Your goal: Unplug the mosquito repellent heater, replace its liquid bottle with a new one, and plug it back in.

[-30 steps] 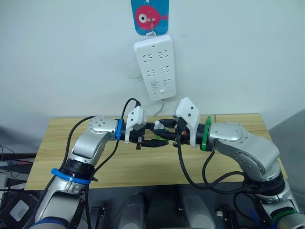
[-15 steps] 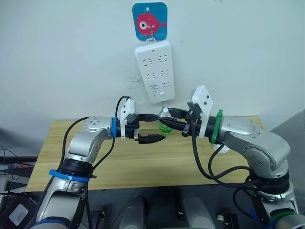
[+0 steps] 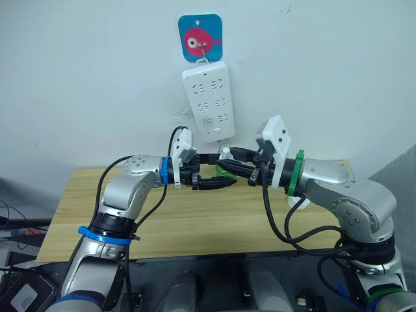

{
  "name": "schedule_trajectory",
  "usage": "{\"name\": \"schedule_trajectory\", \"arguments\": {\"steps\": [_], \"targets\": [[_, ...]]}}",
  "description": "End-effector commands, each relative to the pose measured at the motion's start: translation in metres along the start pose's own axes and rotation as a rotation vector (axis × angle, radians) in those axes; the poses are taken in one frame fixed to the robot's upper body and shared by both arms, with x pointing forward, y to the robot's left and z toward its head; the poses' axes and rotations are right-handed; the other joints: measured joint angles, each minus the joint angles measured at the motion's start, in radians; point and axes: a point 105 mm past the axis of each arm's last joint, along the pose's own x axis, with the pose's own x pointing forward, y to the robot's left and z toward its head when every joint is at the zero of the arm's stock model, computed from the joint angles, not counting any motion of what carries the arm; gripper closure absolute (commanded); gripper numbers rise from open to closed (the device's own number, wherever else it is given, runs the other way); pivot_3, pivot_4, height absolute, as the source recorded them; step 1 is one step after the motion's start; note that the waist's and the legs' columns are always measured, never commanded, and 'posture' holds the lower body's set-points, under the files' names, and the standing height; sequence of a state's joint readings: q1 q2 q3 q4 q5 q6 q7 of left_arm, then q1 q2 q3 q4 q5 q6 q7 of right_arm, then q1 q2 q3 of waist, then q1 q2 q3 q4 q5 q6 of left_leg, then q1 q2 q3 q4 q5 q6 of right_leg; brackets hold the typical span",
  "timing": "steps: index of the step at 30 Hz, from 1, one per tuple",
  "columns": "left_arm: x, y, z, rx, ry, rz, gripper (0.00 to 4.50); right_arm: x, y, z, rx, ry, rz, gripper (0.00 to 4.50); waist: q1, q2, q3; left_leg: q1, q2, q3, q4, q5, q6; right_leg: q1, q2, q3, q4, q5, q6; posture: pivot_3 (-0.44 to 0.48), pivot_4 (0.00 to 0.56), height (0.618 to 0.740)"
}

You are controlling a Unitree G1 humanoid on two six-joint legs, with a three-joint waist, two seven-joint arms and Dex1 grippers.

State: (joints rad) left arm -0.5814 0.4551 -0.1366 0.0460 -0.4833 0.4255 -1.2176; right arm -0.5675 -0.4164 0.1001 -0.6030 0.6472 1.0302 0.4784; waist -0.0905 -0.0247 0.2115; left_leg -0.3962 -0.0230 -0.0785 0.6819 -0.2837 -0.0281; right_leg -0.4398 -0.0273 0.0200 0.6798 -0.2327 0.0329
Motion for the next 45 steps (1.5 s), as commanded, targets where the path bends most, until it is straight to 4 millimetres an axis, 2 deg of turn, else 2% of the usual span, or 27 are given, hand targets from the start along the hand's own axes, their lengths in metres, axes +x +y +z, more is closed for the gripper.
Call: {"name": "schedule_trajectory", "arguments": {"steps": [1, 7, 12, 17, 18, 24, 29, 32, 35, 39, 45], "targets": [[0.001, 0.001, 0.009, 0.053, -0.011, -0.007, 2.23, -0.001, 0.010, 0.011, -0.034, -0.039, 0.039, 3.47, 0.000, 0.000, 0.000, 0.000, 0.000, 0.000, 0.000, 0.000, 0.000, 0.000, 0.000, 0.000, 0.000, 0.000, 0.000, -0.164, 0.137, 0.740], [-0.001, -0.006, 0.010, 0.073, 0.012, -0.049, 2.23, -0.002, 0.019, 0.011, -0.040, -0.040, 0.149, 3.47, 0.000, 0.000, -0.001, 0.000, 0.000, 0.000, 0.000, 0.000, 0.000, 0.000, 0.000, 0.000, 0.000, 0.000, 0.000, -0.162, 0.140, 0.740], [-0.004, -0.020, 0.017, 0.078, 0.039, -0.153, 2.23, -0.013, 0.029, 0.010, -0.090, 0.030, 0.509, 3.47, 0.000, 0.000, -0.001, 0.000, 0.000, 0.000, 0.000, 0.000, 0.000, 0.001, 0.004, 0.000, 0.000, 0.000, 0.000, -0.132, 0.150, 0.740], [-0.004, -0.024, 0.018, 0.077, 0.043, -0.175, 2.23, -0.017, 0.017, 0.013, -0.073, 0.075, 0.618, 3.47, 0.003, 0.000, -0.001, 0.002, 0.001, 0.000, 0.000, 0.000, 0.000, 0.003, 0.005, -0.001, -0.001, 0.000, 0.000, -0.101, 0.145, 0.740], [-0.004, -0.023, 0.018, 0.080, 0.040, -0.170, 2.23, -0.018, 0.015, 0.014, -0.068, 0.077, 0.616, 3.12, 0.003, 0.000, -0.001, 0.002, 0.001, -0.001, 0.000, 0.000, 0.000, 0.003, 0.005, -0.001, -0.001, 0.000, 0.000, -0.099, 0.146, 0.740], [-0.005, -0.017, 0.012, 0.105, 0.022, -0.095, 2.23, -0.024, -0.003, 0.021, -0.152, 0.047, 0.460, 1.01, 0.006, 0.000, -0.001, 0.002, 0.001, -0.001, 0.000, 0.000, 0.000, 0.002, 0.002, 0.000, -0.001, 0.000, 0.000, -0.121, 0.150, 0.740], [-0.002, -0.012, 0.005, 0.088, -0.046, 0.006, 2.23, -0.051, -0.013, 0.025, -0.206, 0.026, 0.281, 1.00, 0.008, 0.000, -0.001, 0.001, 0.000, -0.001, 0.000, 0.000, 0.000, 0.002, -0.001, 0.000, -0.001, 0.000, 0.000, -0.149, 0.153, 0.740], [0.003, -0.013, -0.001, 0.096, -0.068, 0.038, 2.23, -0.057, -0.014, 0.020, -0.244, -0.001, 0.126, 1.00, 0.009, 0.000, -0.001, 0.000, 0.000, -0.001, 0.000, 0.000, 0.000, 0.002, -0.001, -0.001, -0.001, 0.000, 0.000, -0.156, 0.154, 0.740], [0.008, -0.008, -0.004, 0.125, -0.089, 0.103, 2.23, -0.053, -0.004, 0.011, -0.257, -0.018, 0.003, 1.00, 0.008, 0.001, -0.001, 0.001, 0.000, 0.000, 0.001, 0.000, 0.000, 0.002, -0.001, 0.000, 0.000, 0.000, 0.000, -0.167, 0.154, 0.740], [0.014, -0.001, -0.002, 0.179, -0.117, 0.165, 2.23, -0.037, 0.006, 0.005, -0.226, -0.068, -0.131, 1.00, 0.001, 0.002, -0.003, 0.003, 0.001, 0.001, 0.000, 0.000, 0.000, 0.002, 0.000, 0.001, 0.001, 0.000, 0.000, -0.196, 0.156, 0.740], [0.018, 0.003, 0.000, 0.200, -0.132, 0.182, 2.23, -0.020, 0.002, -0.002, -0.227, -0.082, -0.221, 1.00, -0.001, 0.002, -0.003, 0.003, 0.000, 0.001, 0.000, 0.000, 0.000, 0.002, 0.002, 0.002, 0.001, 0.000, 0.000, -0.202, 0.156, 0.740]]}}
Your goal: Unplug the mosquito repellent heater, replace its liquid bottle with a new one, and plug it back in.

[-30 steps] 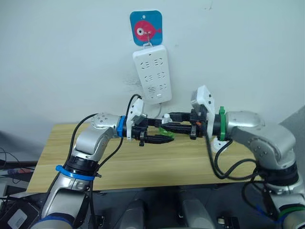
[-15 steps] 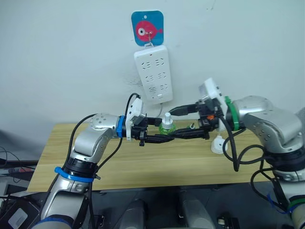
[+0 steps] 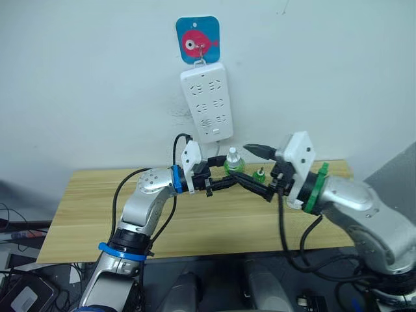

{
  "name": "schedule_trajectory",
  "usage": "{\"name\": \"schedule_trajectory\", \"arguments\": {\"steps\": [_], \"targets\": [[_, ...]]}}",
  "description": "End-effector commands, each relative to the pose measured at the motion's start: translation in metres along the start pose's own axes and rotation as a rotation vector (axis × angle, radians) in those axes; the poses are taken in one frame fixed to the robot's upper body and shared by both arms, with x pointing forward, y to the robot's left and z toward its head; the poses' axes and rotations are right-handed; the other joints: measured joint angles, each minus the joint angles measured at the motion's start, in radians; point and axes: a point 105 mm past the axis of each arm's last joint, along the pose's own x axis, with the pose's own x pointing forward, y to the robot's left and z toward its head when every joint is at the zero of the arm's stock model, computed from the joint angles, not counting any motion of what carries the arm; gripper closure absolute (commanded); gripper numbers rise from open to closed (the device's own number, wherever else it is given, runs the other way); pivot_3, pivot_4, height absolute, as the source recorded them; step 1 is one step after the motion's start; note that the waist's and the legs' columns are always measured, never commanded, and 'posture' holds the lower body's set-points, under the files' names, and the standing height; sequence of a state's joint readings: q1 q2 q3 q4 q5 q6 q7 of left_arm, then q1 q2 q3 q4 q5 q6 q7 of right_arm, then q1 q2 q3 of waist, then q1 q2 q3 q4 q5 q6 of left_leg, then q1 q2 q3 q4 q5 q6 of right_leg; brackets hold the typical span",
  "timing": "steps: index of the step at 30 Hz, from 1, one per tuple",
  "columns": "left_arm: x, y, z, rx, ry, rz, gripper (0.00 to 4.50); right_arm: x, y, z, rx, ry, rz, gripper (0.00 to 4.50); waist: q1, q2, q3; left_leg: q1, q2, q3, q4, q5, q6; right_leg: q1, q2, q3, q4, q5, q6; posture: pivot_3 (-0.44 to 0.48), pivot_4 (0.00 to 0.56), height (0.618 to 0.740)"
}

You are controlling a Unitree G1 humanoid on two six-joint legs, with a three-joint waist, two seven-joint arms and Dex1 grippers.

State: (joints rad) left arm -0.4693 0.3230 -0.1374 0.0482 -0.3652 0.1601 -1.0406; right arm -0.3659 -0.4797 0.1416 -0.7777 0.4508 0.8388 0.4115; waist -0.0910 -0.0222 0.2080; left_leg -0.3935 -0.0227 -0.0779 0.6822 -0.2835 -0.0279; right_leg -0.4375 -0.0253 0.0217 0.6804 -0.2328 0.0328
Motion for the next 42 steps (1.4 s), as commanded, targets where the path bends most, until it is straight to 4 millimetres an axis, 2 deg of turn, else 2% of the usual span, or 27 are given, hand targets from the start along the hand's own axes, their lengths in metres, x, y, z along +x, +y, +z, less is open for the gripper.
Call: {"name": "schedule_trajectory", "arguments": {"steps": [1, 2, 5, 10, 11, 16, 19, 22, 25, 28, 33, 38, 42], "targets": [[0.004, 0.000, 0.013, 0.056, -0.036, -0.008, 2.23, 0.006, -0.005, 0.006, -0.038, -0.035, -0.053, 1.00, -0.002, 0.000, 0.000, 0.000, 0.000, 0.000, 0.000, 0.000, 0.000, 0.000, 0.001, 0.000, 0.000, 0.000, 0.000, -0.202, 0.156, 0.740], [0.005, 0.000, 0.014, 0.057, -0.038, -0.009, 2.23, 0.007, -0.006, 0.005, -0.039, -0.034, -0.055, 1.00, -0.003, 0.000, 0.000, 0.000, 0.000, 0.000, 0.000, 0.000, 0.000, 0.000, 0.001, 0.000, 0.000, 0.000, 0.000, -0.202, 0.156, 0.740], [0.005, -0.002, 0.016, 0.062, -0.040, -0.017, 2.23, 0.011, -0.005, 0.005, -0.024, -0.042, -0.049, 1.55, -0.004, 0.000, 0.000, 0.000, 0.000, 0.000, 0.000, 0.000, 0.000, 0.000, 0.002, 0.000, 0.000, 0.000, 0.000, -0.193, 0.156, 0.740], [0.004, -0.005, 0.018, 0.071, -0.038, -0.030, 2.23, 0.014, -0.001, 0.004, -0.003, -0.048, -0.010, 3.28, -0.008, 0.000, 0.000, 0.000, 0.000, -0.001, 0.000, 0.000, 0.000, 0.000, 0.003, 0.000, 0.000, 0.000, 0.000, -0.185, 0.156, 0.740], [0.004, -0.005, 0.018, 0.071, -0.038, -0.032, 2.23, 0.014, 0.000, 0.004, -0.003, -0.049, 0.000, 3.46, -0.008, 0.000, 0.000, 0.000, 0.000, -0.001, 0.000, 0.000, 0.000, 0.000, 0.003, 0.000, 0.000, 0.000, 0.000, -0.182, 0.155, 0.740], [-0.001, -0.012, 0.017, 0.065, -0.016, -0.088, 2.23, 0.011, 0.014, 0.007, -0.035, -0.053, 0.226, 3.45, -0.008, 0.000, 0.000, 0.000, 0.000, 0.000, 0.000, 0.000, 0.000, 0.001, 0.003, 0.000, 0.000, 0.000, 0.000, -0.172, 0.157, 0.740], [-0.008, -0.020, 0.015, 0.077, 0.020, -0.167, 2.23, 0.008, 0.011, 0.005, -0.114, -0.005, 0.494, 3.45, -0.009, 0.000, 0.000, 0.001, 0.000, 0.000, 0.000, 0.000, 0.000, 0.002, 0.003, -0.001, -0.001, 0.000, 0.000, -0.158, 0.163, 0.740], [-0.013, -0.021, 0.015, 0.072, 0.030, -0.185, 2.23, 0.004, 0.006, 0.002, -0.137, 0.058, 0.690, 3.45, -0.009, 0.000, 0.000, 0.005, 0.000, 0.000, -0.001, 0.000, 0.001, 0.006, 0.004, -0.002, -0.002, 0.000, 0.000, -0.144, 0.165, 0.740], [-0.014, -0.023, 0.015, 0.077, 0.035, -0.190, 2.23, 0.001, 0.004, 0.001, -0.121, 0.107, 0.795, 3.45, -0.007, 0.000, 0.000, 0.009, 0.001, 0.000, -0.002, 0.000, 0.001, 0.011, 0.005, -0.003, -0.003, -0.001, -0.001, -0.121, 0.168, 0.740], [-0.013, -0.023, 0.016, 0.069, 0.024, -0.174, 2.23, 0.001, 0.001, 0.006, -0.102, 0.093, 0.779, 3.45, 0.002, 0.000, 0.000, 0.011, 0.001, -0.003, -0.002, 0.000, 0.001, 0.013, 0.004, -0.004, -0.006, -0.001, -0.001, -0.129, 0.168, 0.740], [-0.015, -0.022, 0.013, 0.057, 0.015, -0.139, 2.23, -0.004, -0.015, 0.009, -0.155, 0.075, 0.616, 1.70, 0.005, 0.000, 0.000, 0.011, 0.001, -0.003, -0.002, 0.000, 0.001, 0.013, 0.002, -0.003, -0.006, -0.001, -0.001, -0.155, 0.162, 0.740], [-0.015, -0.018, 0.010, 0.047, 0.010, -0.089, 2.23, -0.026, -0.030, 0.013, -0.161, 0.082, 0.438, 1.66, 0.007, 0.000, 0.000, 0.011, 0.000, -0.003, -0.002, 0.000, 0.001, 0.013, 0.001, -0.002, -0.006, -0.001, -0.001, -0.169, 0.162, 0.740], [-0.012, -0.015, 0.006, 0.045, 0.004, -0.053, 2.23, -0.035, -0.023, 0.013, -0.139, 0.039, 0.230, 1.66, 0.007, 0.000, 0.000, 0.011, 0.001, -0.003, -0.002, 0.000, 0.001, 0.015, 0.001, -0.003, -0.007, -0.001, 0.000, -0.195, 0.161, 0.740]]}}
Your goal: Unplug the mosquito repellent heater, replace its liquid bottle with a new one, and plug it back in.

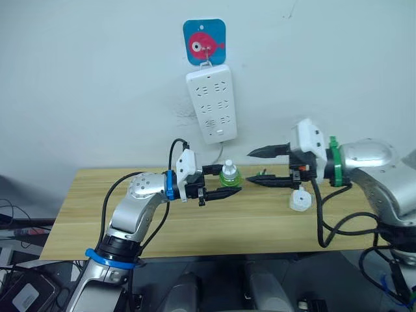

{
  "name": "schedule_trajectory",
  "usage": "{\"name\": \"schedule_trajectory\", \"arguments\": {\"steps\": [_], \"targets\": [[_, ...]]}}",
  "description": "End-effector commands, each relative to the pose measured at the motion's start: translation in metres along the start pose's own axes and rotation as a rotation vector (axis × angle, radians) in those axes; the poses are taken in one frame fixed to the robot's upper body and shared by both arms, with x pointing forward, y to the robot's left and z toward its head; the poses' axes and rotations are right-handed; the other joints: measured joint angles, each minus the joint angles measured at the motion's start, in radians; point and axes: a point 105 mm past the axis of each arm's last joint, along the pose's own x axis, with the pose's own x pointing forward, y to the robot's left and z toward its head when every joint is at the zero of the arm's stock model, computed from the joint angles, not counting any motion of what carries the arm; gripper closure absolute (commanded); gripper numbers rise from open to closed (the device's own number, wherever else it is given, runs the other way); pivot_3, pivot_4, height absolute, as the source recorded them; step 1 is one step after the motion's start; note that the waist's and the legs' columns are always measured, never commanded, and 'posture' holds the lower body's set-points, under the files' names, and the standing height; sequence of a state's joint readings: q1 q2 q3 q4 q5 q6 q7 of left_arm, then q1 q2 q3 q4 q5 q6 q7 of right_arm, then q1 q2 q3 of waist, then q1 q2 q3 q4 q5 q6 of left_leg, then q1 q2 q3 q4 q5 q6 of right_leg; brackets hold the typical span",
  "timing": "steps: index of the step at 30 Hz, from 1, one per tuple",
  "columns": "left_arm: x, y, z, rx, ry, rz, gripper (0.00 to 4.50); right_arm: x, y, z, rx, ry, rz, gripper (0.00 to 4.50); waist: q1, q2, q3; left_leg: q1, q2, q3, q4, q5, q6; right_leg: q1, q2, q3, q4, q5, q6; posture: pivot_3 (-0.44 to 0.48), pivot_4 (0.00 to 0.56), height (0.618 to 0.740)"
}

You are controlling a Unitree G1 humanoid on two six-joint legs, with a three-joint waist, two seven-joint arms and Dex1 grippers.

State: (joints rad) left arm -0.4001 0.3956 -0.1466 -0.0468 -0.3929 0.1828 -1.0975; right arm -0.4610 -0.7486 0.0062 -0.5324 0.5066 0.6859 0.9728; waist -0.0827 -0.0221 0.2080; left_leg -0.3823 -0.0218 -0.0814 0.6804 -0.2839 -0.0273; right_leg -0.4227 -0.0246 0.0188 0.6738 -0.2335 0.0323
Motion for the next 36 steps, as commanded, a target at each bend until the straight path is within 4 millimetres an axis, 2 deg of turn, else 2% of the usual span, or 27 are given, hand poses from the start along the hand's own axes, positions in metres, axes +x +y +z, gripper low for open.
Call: {"name": "schedule_trajectory", "arguments": {"steps": [1, 4, 7, 13, 18, 20, 28, 31, 33, 36], "targets": [[0.004, 0.003, 0.008, 0.035, -0.036, 0.024, 2.23, 0.000, 0.012, 0.018, -0.028, -0.079, -0.142, 1.66, -0.002, 0.000, 0.000, 0.000, 0.000, 0.001, 0.000, 0.000, 0.000, 0.000, 0.000, 0.001, 0.000, 0.000, 0.000, -0.209, 0.162, 0.740], [0.006, 0.002, 0.008, 0.022, -0.040, 0.021, 2.23, 0.013, 0.030, 0.019, -0.008, -0.098, -0.169, 1.66, -0.011, 0.000, 0.000, 0.002, 0.001, 0.002, 0.000, 0.000, 0.000, 0.000, 0.001, 0.002, 0.002, 0.000, 0.000, -0.223, 0.164, 0.740], [0.008, -0.001, 0.007, 0.027, -0.036, -0.008, 2.23, 0.025, 0.031, 0.016, 0.012, -0.093, -0.205, 1.66, -0.018, 0.000, 0.000, 0.002, 0.002, 0.002, 0.000, 0.000, 0.000, 0.000, 0.003, 0.002, 0.002, 0.000, 0.000, -0.232, 0.164, 0.740], [0.011, -0.003, 0.010, 0.037, -0.039, -0.037, 2.23, 0.044, 0.016, 0.012, 0.017, -0.083, -0.224, 1.66, -0.027, 0.000, 0.000, 0.002, 0.000, 0.002, 0.000, 0.000, 0.000, 0.000, 0.004, 0.002, 0.001, 0.000, 0.000, -0.226, 0.159, 0.740], [0.012, -0.007, 0.011, 0.033, -0.041, -0.057, 2.23, 0.050, 0.006, 0.013, 0.027, -0.096, -0.221, 1.66, -0.028, 0.000, 0.000, 0.002, 0.000, 0.001, 0.000, 0.000, 0.000, 0.000, 0.004, 0.001, 0.001, 0.000, 0.000, -0.214, 0.157, 0.740], [0.012, -0.007, 0.011, 0.030, -0.041, -0.054, 2.23, 0.047, 0.004, 0.013, 0.036, -0.095, -0.212, 1.66, -0.028, 0.000, 0.000, 0.002, 0.000, 0.001, 0.000, 0.000, 0.000, 0.000, 0.004, 0.001, 0.001, 0.000, 0.000, -0.214, 0.157, 0.740], [0.006, -0.005, 0.008, 0.034, -0.027, -0.037, 2.23, 0.001, 0.002, 0.001, 0.082, -0.012, -0.153, 1.66, -0.026, 0.000, 0.000, 0.001, 0.000, 0.001, 0.000, 0.000, 0.000, 0.001, 0.004, 0.001, 0.000, 0.000, 0.000, -0.205, 0.154, 0.740], [0.005, -0.005, 0.007, 0.035, -0.024, -0.035, 2.23, -0.008, 0.005, -0.002, 0.078, 0.023, -0.130, 1.66, -0.027, 0.000, 0.000, 0.001, 0.000, 0.002, 0.000, 0.000, 0.000, 0.001, 0.004, 0.001, 0.000, 0.000, 0.000, -0.206, 0.153, 0.740], [0.004, -0.004, 0.007, 0.037, -0.022, -0.034, 2.23, -0.010, 0.011, 0.000, 0.082, 0.025, -0.100, 1.66, -0.027, 0.000, 0.000, 0.002, 0.001, 0.002, -0.001, 0.000, 0.000, 0.001, 0.005, 0.001, 0.000, 0.000, 0.000, -0.206, 0.153, 0.740], [0.005, -0.005, 0.007, 0.038, -0.023, -0.037, 2.23, 0.006, 0.023, 0.008, 0.088, -0.020, -0.068, 1.66, -0.030, 0.000, 0.000, 0.002, 0.001, 0.003, -0.001, 0.000, 0.000, 0.001, 0.005, 0.001, 0.000, 0.000, 0.000, -0.210, 0.151, 0.740]]}}
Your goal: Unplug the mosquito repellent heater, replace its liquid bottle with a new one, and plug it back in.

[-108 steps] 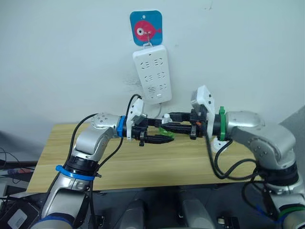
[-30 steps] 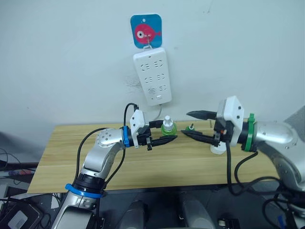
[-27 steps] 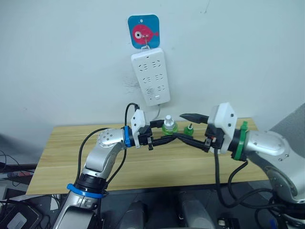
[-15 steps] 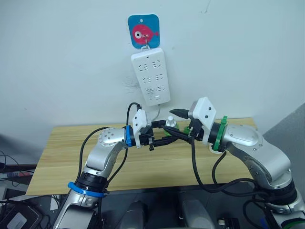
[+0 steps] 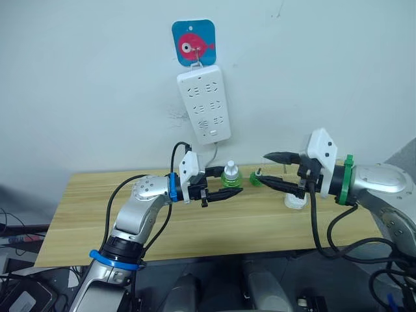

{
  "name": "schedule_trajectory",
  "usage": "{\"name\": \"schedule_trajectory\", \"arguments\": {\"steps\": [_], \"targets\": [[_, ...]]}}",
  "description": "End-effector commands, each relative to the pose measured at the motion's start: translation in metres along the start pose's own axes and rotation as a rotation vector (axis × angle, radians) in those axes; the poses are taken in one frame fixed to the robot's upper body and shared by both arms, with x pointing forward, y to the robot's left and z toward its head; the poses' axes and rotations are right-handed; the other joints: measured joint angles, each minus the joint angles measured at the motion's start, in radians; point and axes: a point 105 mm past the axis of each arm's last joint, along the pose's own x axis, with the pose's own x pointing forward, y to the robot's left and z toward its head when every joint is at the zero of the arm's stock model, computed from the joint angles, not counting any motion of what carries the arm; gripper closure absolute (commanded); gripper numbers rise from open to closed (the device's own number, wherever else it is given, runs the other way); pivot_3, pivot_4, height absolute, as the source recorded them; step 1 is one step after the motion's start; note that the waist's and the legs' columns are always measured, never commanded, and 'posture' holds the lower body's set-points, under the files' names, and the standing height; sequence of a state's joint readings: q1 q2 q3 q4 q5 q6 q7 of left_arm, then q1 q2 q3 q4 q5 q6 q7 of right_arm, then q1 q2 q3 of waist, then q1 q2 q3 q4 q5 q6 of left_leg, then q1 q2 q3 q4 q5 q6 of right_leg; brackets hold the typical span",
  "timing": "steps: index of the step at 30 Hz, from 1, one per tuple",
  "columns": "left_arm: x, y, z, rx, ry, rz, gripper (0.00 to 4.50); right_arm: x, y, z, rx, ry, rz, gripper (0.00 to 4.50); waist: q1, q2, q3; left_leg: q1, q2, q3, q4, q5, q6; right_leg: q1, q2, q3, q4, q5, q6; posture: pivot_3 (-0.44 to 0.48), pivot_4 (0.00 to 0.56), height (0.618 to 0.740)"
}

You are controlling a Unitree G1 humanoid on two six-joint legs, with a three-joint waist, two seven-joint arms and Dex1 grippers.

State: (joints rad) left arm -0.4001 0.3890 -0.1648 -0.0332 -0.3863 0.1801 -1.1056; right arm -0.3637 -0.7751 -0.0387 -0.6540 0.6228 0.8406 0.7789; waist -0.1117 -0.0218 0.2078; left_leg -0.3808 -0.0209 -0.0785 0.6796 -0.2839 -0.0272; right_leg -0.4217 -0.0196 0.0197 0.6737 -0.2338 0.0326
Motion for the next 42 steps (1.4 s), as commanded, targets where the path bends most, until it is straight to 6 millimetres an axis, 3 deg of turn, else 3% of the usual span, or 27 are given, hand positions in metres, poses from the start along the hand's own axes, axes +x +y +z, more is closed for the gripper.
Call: {"name": "schedule_trajectory", "arguments": {"steps": [1, 6, 14, 17, 22, 31, 38, 42], "targets": [[0.002, -0.002, 0.012, 0.052, -0.031, -0.019, 2.23, 0.015, 0.020, 0.019, -0.038, -0.083, 0.044, 1.66, -0.002, 0.000, 0.000, 0.000, 0.000, 0.000, 0.000, 0.000, 0.000, 0.000, 0.000, 0.000, 0.000, 0.000, 0.000, -0.210, 0.151, 0.740], [0.004, -0.004, 0.012, 0.055, -0.031, -0.037, 2.23, 0.046, 0.021, 0.025, -0.032, -0.125, 0.004, 1.66, -0.003, 0.000, 0.000, 0.000, 0.000, -0.001, 0.000, 0.000, 0.000, 0.000, 0.000, 0.000, 0.000, 0.000, 0.000, -0.214, 0.148, 0.740], [0.004, -0.005, 0.012, 0.058, -0.031, -0.044, 2.23, 0.069, 0.012, 0.029, -0.022, -0.152, -0.041, 1.66, -0.001, 0.000, 0.000, 0.000, -0.001, -0.002, 0.000, 0.000, 0.000, 0.000, -0.001, 0.000, 0.000, 0.000, 0.000, -0.208, 0.144, 0.740], [0.004, -0.006, 0.012, 0.058, -0.031, -0.043, 2.23, 0.062, 0.006, 0.024, -0.025, -0.129, -0.051, 1.66, -0.002, 0.000, 0.000, 0.000, -0.001, -0.002, 0.000, 0.000, 0.000, -0.001, -0.001, 0.000, 0.000, 0.000, 0.000, -0.208, 0.144, 0.740], [0.003, -0.006, 0.012, 0.059, -0.031, -0.036, 2.23, 0.033, -0.005, 0.018, -0.018, -0.085, -0.061, 1.66, 0.000, 0.000, 0.000, 0.000, -0.001, -0.002, 0.000, 0.000, 0.000, 0.000, -0.001, 0.000, 0.000, 0.000, 0.000, -0.202, 0.148, 0.740], [0.001, -0.004, 0.010, 0.058, -0.025, -0.028, 2.23, -0.008, 0.004, 0.006, -0.022, 0.030, 0.036, 1.66, -0.001, 0.000, 0.000, 0.000, -0.001, 0.000, 0.000, 0.000, 0.000, 0.000, -0.001, -0.001, 0.000, 0.000, 0.000, -0.210, 0.150, 0.740], [0.002, -0.005, 0.009, 0.060, -0.018, -0.043, 2.23, 0.014, 0.019, 0.040, -0.021, -0.112, 0.124, 1.66, -0.003, 0.000, 0.000, 0.000, 0.000, 0.000, 0.000, 0.000, 0.000, 0.000, 0.000, 0.000, 0.000, 0.000, 0.000, -0.214, 0.150, 0.740], [0.002, -0.006, 0.009, 0.061, -0.017, -0.051, 2.23, 0.030, 0.018, 0.048, -0.001, -0.143, 0.132, 1.66, -0.003, 0.000, 0.000, 0.000, 0.000, -0.001, 0.000, 0.000, 0.000, 0.000, 0.000, 0.000, -0.001, 0.000, 0.000, -0.214, 0.150, 0.740]]}}
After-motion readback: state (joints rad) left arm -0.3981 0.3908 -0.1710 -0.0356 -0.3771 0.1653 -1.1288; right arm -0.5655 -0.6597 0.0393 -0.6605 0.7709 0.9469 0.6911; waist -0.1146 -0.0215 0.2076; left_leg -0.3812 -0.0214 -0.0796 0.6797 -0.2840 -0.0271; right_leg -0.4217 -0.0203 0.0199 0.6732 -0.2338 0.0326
